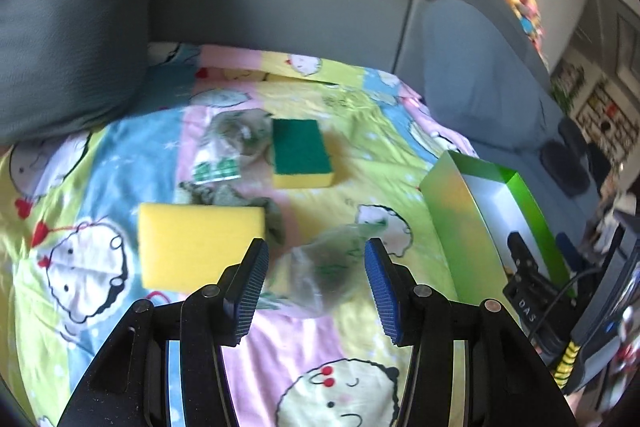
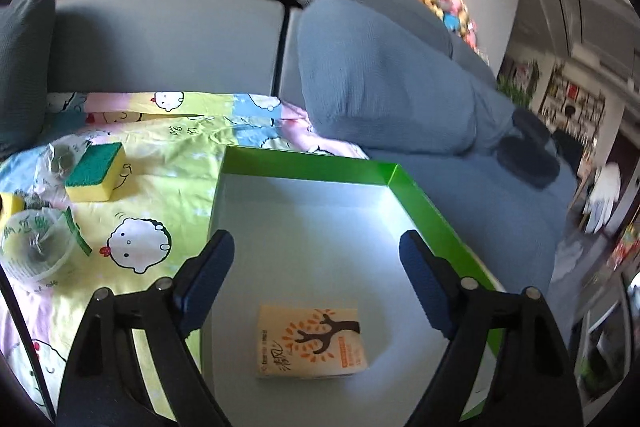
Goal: Organize objects
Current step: 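Withdraw the right gripper from the box back toward the sheet items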
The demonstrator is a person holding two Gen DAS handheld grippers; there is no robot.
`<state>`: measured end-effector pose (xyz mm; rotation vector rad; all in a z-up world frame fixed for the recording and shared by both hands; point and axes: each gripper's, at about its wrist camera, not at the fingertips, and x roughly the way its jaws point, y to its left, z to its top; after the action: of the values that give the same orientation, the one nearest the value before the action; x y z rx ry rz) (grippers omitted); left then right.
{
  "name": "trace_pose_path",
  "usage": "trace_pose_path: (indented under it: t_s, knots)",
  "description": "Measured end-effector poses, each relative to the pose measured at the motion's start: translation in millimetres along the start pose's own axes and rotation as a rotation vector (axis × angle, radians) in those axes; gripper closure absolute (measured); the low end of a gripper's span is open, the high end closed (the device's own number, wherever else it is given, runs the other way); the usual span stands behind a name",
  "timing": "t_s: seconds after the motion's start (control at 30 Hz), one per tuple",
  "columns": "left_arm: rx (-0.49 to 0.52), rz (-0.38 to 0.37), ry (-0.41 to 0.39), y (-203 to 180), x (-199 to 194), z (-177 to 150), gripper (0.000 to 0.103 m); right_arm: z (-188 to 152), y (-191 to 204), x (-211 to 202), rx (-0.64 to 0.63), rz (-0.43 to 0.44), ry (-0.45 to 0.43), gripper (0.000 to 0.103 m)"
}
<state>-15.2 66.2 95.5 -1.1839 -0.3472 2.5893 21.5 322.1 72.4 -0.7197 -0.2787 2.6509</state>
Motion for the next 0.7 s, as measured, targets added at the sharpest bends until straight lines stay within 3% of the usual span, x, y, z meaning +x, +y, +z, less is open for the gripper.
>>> trace_pose_path:
  t_s: [0.2, 0.57, 0.7]
  knots:
    - [-0.093, 0.009, -0.001, 25, -4, 4, 0.052, 3, 4, -1, 0.027, 0.051, 0.014, 0.019]
    - [-0.13, 0.028, 0.004, 39, -9, 2, 0.052, 3, 26, 2, -0.053, 0.082, 0.02, 0.019]
    - [-0.145, 0.027, 0.002, 45, -12, 2, 0.052, 4, 23, -2, -0.042, 0.073, 0.008, 0.013]
